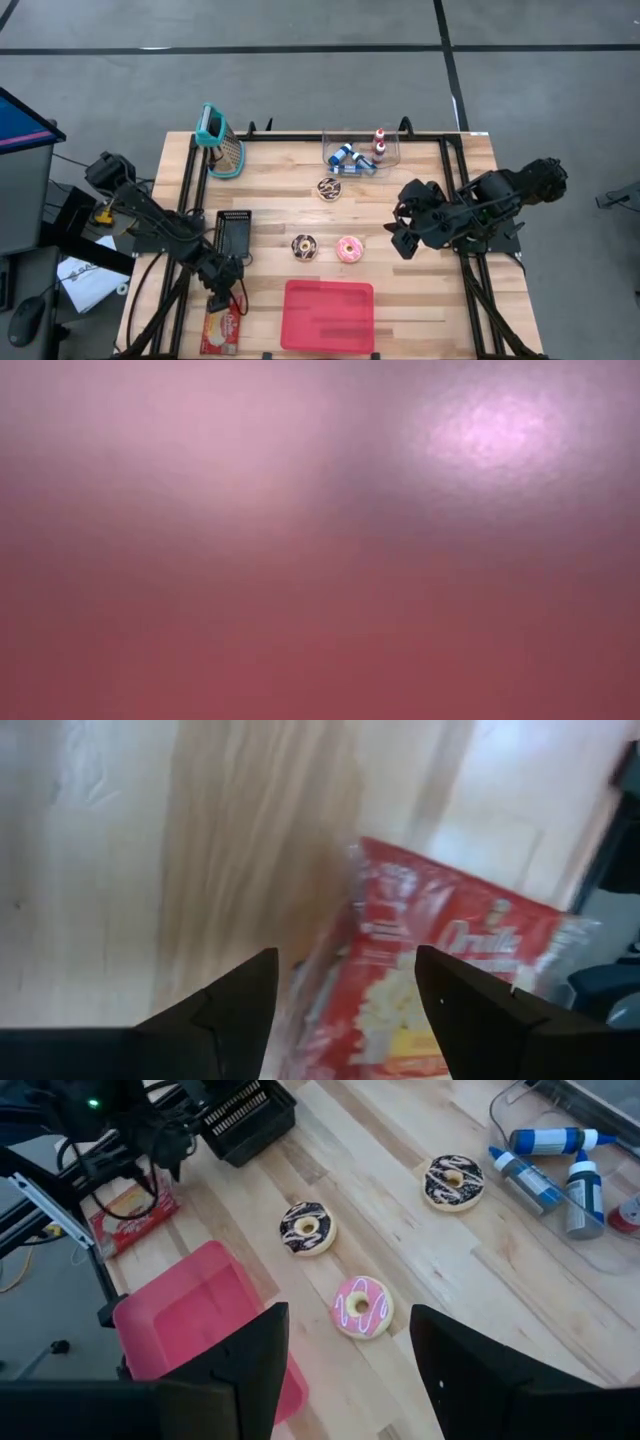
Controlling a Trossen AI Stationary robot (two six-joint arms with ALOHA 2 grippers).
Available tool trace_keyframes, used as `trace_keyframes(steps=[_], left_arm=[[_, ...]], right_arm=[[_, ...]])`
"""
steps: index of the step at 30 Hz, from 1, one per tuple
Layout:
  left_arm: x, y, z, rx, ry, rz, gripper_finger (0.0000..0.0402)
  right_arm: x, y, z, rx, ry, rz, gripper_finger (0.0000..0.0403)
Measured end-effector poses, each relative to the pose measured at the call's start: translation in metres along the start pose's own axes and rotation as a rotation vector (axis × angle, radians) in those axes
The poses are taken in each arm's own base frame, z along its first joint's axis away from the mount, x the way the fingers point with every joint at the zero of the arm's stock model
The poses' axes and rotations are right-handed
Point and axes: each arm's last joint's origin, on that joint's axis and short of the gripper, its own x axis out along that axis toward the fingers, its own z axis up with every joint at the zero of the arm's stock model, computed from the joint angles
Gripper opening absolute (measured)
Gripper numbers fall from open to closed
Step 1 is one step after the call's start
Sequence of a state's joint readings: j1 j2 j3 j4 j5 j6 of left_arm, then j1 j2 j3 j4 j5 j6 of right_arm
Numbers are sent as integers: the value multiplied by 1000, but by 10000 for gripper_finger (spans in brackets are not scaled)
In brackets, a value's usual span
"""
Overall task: Pick & Place Food Item
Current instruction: Put the red popcorn bag into the red bin
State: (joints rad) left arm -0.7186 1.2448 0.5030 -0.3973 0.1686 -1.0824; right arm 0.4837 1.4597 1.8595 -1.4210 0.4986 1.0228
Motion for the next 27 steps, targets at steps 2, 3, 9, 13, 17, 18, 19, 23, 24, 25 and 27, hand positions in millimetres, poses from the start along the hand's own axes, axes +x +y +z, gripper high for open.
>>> trace_keyframes(steps=[2,3,9,13,17,18,19,23,24,25,27], left_arm=[[5,4,1,-10,8,5,232],[7,7,1,-16,8,11,232],[12,15,7,-50,12,-17,231],[12,14,8,-36,26,-42,210],[12,12,9,-27,22,-70,167],[12,12,9,-26,19,-74,157],[12,12,9,-26,19,-76,147],[12,12,9,-29,22,-75,98],[12,12,9,-30,25,-75,81],[12,12,9,-30,28,-77,63],[12,12,9,-29,29,-78,22]], right_arm=[[-1,1,-1,2,2,4,202],[-1,1,-2,4,3,6,202],[-2,2,-4,5,11,8,202],[-2,2,-4,9,11,8,202],[-2,2,-4,8,11,7,202],[-2,2,-4,8,11,7,202],[-2,2,-4,8,11,7,202],[-2,2,-4,8,11,7,202],[-2,2,-4,7,11,7,202],[-2,2,-4,4,12,5,202],[-2,2,-4,4,12,4,202]])
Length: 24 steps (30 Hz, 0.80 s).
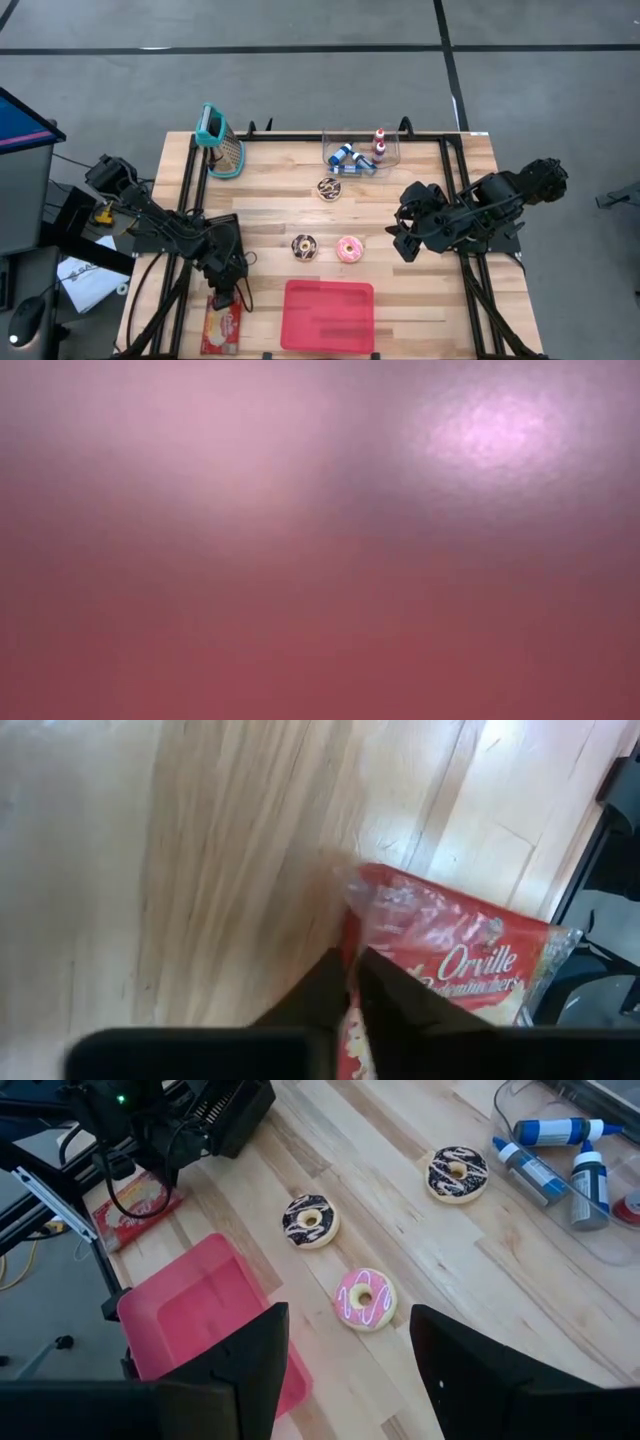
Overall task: Pick & Place Food Item
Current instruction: Put the red popcorn bag into the red bin
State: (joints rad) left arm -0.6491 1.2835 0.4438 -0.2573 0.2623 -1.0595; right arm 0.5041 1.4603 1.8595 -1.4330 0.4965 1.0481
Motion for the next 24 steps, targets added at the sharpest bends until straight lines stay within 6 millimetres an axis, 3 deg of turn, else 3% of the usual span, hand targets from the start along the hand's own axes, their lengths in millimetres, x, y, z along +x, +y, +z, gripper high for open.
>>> trace_keyframes(steps=[8,16,24], left_arm=[[-1,-5,1,6,20,-37,1],[-14,-29,11,64,-33,-81,1],[-44,-51,21,127,-132,-2,0]], right_arm=[[0,0,0,3,1,-3,202],[0,0,0,18,0,-3,202],[0,0,0,24,-1,-4,202]])
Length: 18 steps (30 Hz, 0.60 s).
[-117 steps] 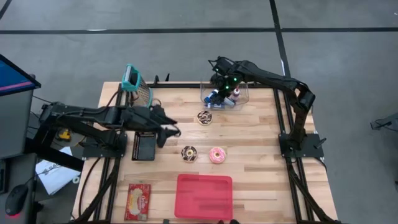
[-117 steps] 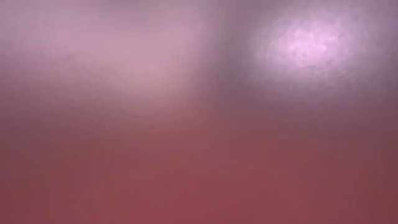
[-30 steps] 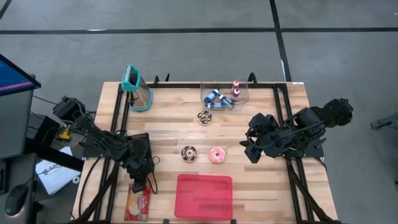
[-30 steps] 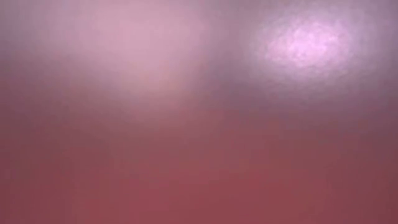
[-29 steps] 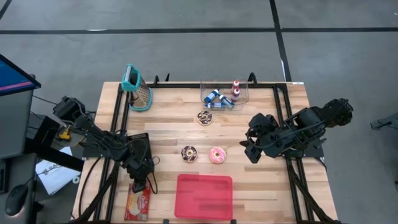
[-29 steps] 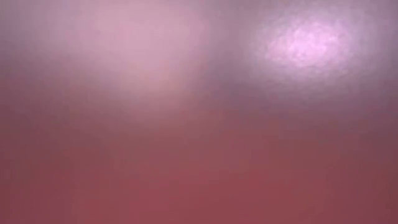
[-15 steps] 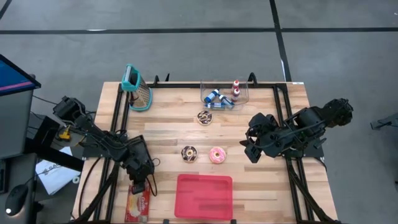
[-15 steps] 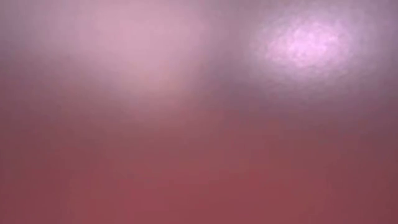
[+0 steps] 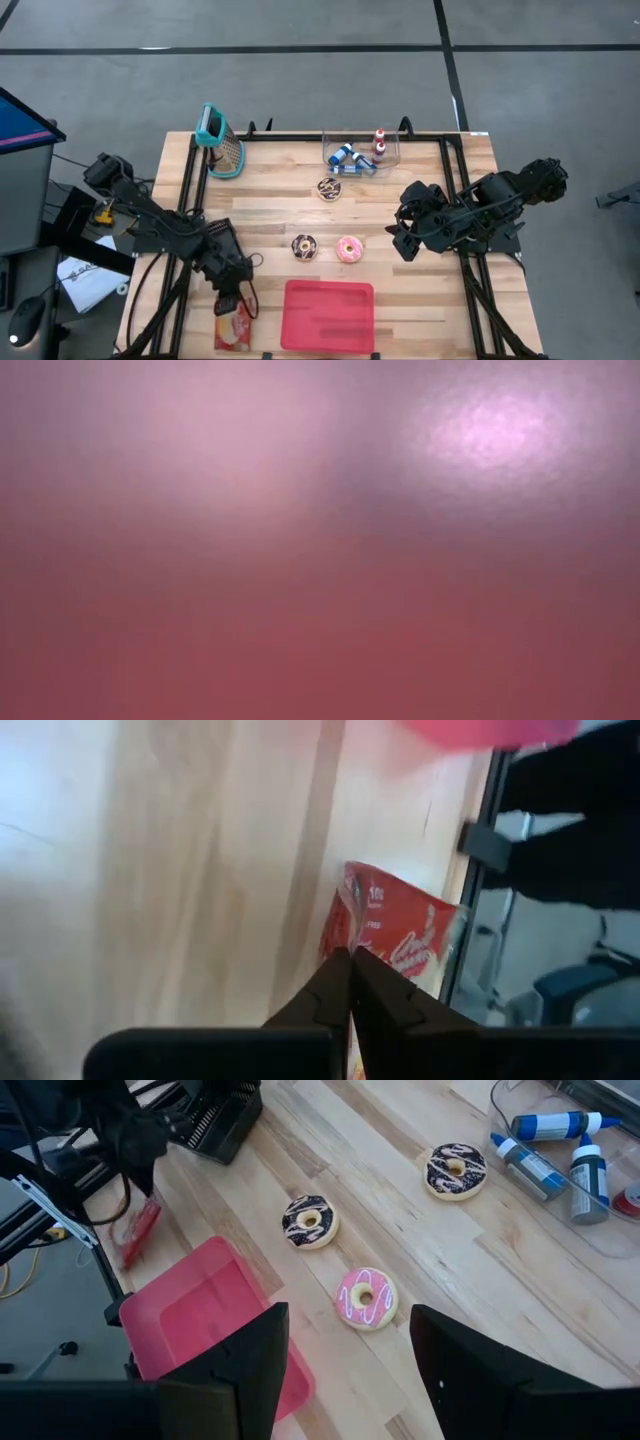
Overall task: Pick & Place Food Item
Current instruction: Put the red popcorn bag into the red bin
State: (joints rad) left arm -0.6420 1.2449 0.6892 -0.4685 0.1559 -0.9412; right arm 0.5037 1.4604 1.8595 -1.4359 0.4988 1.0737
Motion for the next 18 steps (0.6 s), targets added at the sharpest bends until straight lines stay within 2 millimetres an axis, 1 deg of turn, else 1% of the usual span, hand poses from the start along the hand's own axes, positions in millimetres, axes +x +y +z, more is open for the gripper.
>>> trace_keyframes(steps=[2,9,15,18], left_arm=[[-14,-3,3,2,-28,16,0],[-68,-27,15,15,-172,-79,0],[-98,-49,26,29,-265,-146,0],[-113,-57,35,33,-357,-164,0]], right_arm=[[0,0,0,0,0,0,202],[0,1,0,4,-3,6,202],[0,1,0,6,-5,9,202],[0,1,0,5,-5,9,202]])
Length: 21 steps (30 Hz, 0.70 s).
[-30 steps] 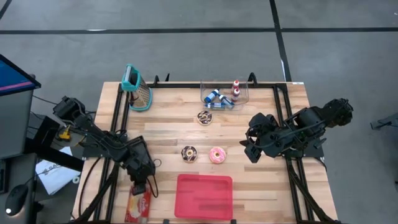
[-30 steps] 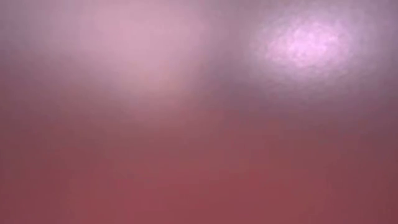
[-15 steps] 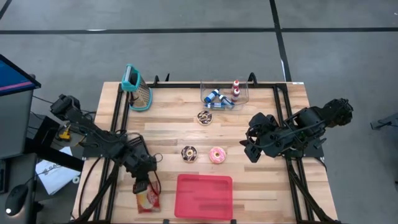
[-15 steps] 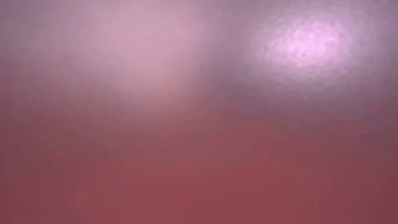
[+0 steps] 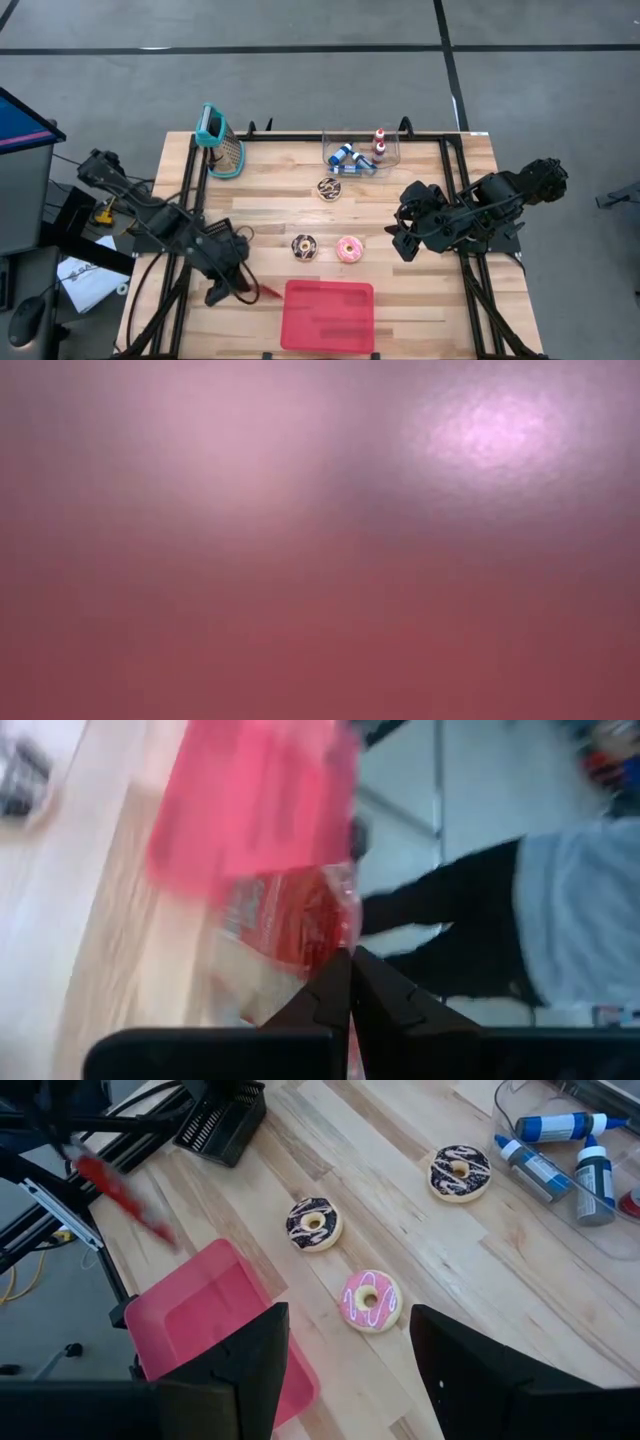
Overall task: Pick & Place Food Item
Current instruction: Put the red popcorn bag into the red bin
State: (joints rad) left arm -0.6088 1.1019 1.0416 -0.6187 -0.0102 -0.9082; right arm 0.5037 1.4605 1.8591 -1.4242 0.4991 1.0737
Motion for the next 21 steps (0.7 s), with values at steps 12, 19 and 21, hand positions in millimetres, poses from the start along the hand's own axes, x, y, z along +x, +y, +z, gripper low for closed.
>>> trace_keyframes(steps=[12,19,21], left_arm=[[40,4,57,-17,-150,-190,0],[87,14,81,-15,-190,-293,0],[97,15,86,-15,-217,-322,0]], right_arm=[[0,-1,0,-58,-21,-18,202],[0,-1,1,-79,-32,-19,202],[0,-1,1,-79,-40,-23,202]])
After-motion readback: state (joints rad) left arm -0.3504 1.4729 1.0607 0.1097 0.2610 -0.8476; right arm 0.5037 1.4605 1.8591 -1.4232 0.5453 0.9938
